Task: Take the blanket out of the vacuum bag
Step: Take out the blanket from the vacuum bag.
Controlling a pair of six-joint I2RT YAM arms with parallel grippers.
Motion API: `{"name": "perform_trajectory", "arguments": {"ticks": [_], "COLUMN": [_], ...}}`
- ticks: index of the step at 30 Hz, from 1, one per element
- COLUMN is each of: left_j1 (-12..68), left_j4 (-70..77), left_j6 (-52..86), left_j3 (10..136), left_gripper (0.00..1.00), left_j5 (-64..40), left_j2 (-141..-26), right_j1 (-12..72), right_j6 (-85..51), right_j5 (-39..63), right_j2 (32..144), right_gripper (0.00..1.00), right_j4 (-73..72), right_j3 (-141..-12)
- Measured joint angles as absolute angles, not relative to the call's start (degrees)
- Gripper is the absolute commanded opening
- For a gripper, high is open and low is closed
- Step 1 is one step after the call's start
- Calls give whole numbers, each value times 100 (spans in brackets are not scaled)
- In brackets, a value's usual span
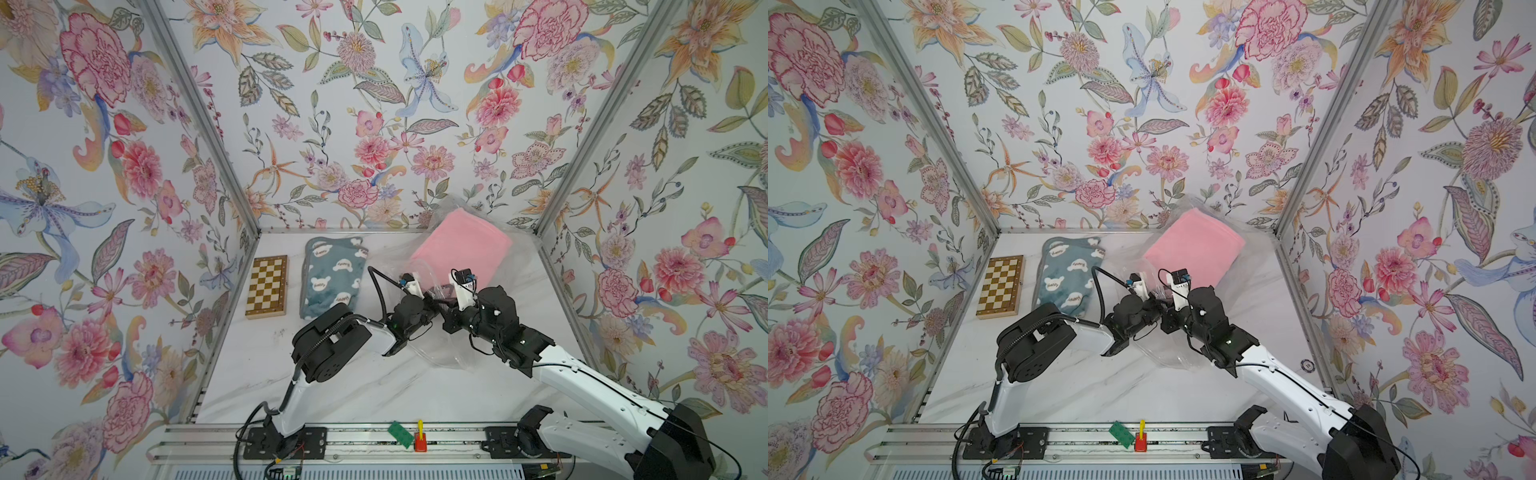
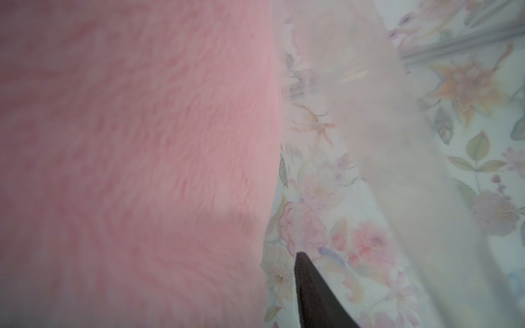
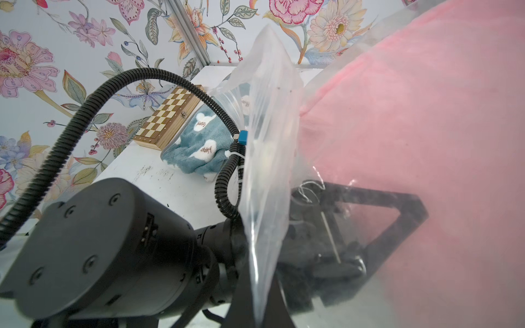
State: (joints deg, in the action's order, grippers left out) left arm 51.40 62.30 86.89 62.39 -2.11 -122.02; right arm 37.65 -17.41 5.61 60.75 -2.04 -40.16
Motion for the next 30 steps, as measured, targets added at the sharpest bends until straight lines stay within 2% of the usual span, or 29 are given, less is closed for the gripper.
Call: {"name": "perform_trajectory", "arguments": {"ticks": [3,7,16,30], "left_j1": [5140,5137,5089,5035], "left_j4": [6208,6208,6233,5542], "left_j6": [8705,8755,8565,7832], "left_j3": [6442,6490,6095,6023], "left_gripper": [25,0,0,0], "left_j5": [-231,-272,-386,-585], "left_j2": [-12344,-12427,-12269,-11550], "right_j1": [3745,3667,3085,2947], "right_j6": [-1739,-1741,-1800,-1806], "right_j5": [561,637,727,493], "right_j2": [6112,6239,6163,6007], "right_gripper": [0,0,0,0], "right_j4": [-130,21,408,690], "right_j3": [-4073,-4265,-4576,-4606]}}
